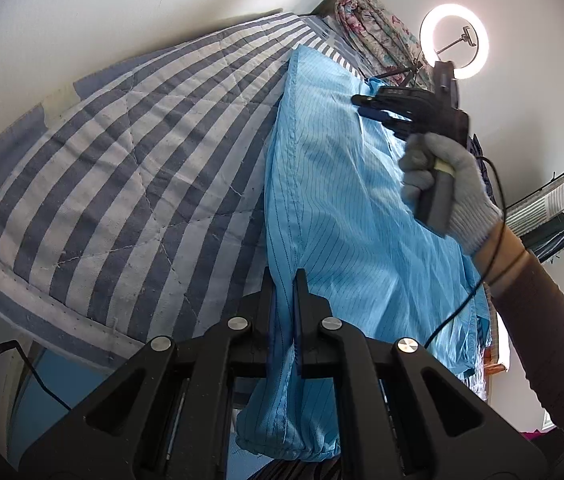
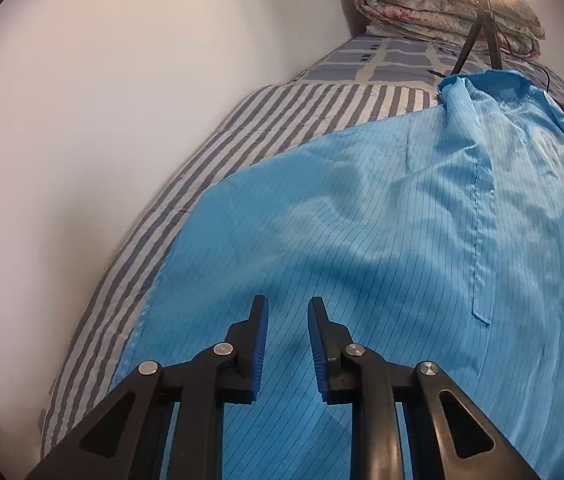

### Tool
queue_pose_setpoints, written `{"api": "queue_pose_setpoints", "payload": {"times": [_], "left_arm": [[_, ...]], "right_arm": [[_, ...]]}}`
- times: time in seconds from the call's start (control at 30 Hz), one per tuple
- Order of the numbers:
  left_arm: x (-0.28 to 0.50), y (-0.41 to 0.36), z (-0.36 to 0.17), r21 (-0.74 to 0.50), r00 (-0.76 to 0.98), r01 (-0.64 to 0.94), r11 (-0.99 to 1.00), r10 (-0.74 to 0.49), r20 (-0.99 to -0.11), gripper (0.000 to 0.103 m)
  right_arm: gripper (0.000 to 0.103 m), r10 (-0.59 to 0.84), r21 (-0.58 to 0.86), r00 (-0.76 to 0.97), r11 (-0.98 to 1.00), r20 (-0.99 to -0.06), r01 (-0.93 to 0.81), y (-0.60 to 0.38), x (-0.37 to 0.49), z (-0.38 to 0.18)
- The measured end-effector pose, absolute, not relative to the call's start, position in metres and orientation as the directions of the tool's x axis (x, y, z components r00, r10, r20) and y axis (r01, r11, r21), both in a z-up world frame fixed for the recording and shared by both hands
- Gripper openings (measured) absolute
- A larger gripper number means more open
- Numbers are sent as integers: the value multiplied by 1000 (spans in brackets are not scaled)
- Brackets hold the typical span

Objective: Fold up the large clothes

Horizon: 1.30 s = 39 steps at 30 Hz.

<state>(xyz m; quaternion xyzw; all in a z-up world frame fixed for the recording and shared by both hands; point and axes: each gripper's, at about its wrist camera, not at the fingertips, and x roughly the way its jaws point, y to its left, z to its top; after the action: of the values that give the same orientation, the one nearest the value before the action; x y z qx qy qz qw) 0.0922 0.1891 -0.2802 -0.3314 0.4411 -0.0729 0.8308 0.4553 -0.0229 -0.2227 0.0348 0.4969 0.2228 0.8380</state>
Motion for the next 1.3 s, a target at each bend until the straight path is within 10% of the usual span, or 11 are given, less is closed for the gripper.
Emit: {"api": "queue_pose_setpoints", "payload": {"times": [0.57,1.0,1.3], "left_arm": [[92,178,-255,-596,631,-111,795,-407,-661,4],[101,149,-243,-510,621,-74,857,-361,-696,4],[117,111,-224,-441,629,-14,897,-335,-701,3]], "right_arm": [[50,492,360,167,792,-855,-492,16,379,-177],[54,278,156,121,791,-953,-592,88,327,-211],[3,274,135,157,801,-949,-583,78,324,-209]]}}
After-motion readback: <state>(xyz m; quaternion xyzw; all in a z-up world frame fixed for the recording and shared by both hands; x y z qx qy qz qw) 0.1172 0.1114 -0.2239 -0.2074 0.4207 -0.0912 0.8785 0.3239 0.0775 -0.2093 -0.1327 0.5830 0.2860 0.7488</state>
